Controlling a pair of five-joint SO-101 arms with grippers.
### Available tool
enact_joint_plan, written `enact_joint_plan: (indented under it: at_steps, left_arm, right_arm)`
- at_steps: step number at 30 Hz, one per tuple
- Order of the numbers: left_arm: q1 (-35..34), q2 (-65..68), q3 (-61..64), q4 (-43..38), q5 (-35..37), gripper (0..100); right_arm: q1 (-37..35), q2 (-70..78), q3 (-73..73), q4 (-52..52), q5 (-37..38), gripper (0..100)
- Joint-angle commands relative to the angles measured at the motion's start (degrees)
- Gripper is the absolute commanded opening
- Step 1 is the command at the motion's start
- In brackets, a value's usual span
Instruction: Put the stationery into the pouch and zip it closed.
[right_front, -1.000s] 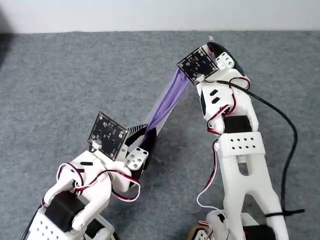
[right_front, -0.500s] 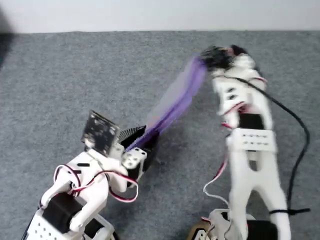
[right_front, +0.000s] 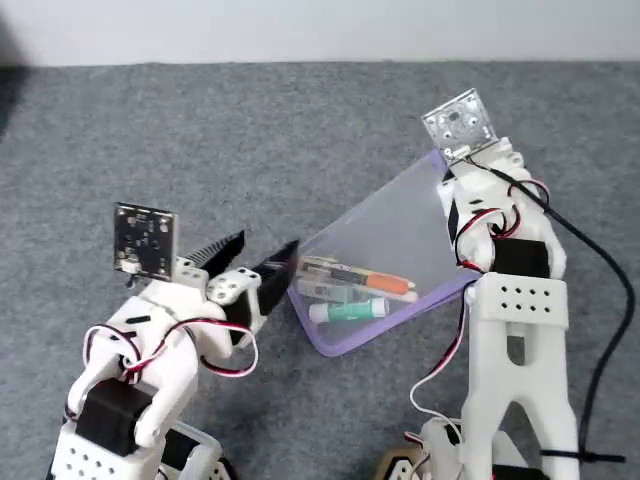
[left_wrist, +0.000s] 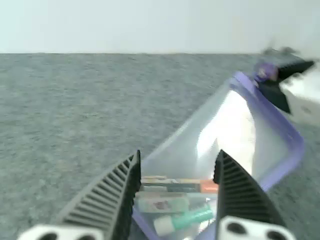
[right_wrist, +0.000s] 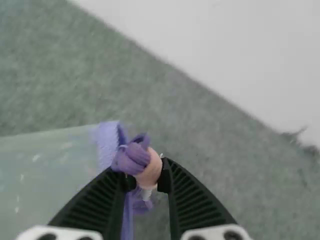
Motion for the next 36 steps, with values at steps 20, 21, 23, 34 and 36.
enact_joint_plan:
  at_steps: [20,21,23,34,36]
  left_arm:
    - [-26.29,0.00,-3.38,13.54,-1.93,30]
    - [-26.29,-0.09,-3.38,13.63,-1.93,29]
    - [-26.29,-0.09,-3.38,13.80,-1.93,26]
    - [-26.20,-0.09,-3.38,18.02,-2.64,1]
    - [-26.29,-0.26,-3.56,18.73,-2.73,1]
  right_arm:
    - [0.57,-9.89,-1.14,37.23,-14.59,22.1]
    - [0.57,-10.95,-1.14,38.46,-15.91,21.0]
    - [0.66,-12.97,-1.14,40.66,-17.93,17.7]
    - [0.92,-25.98,2.46,49.36,-28.66,1.2]
    - [0.84,-29.93,5.63,49.36,-31.56,0.8]
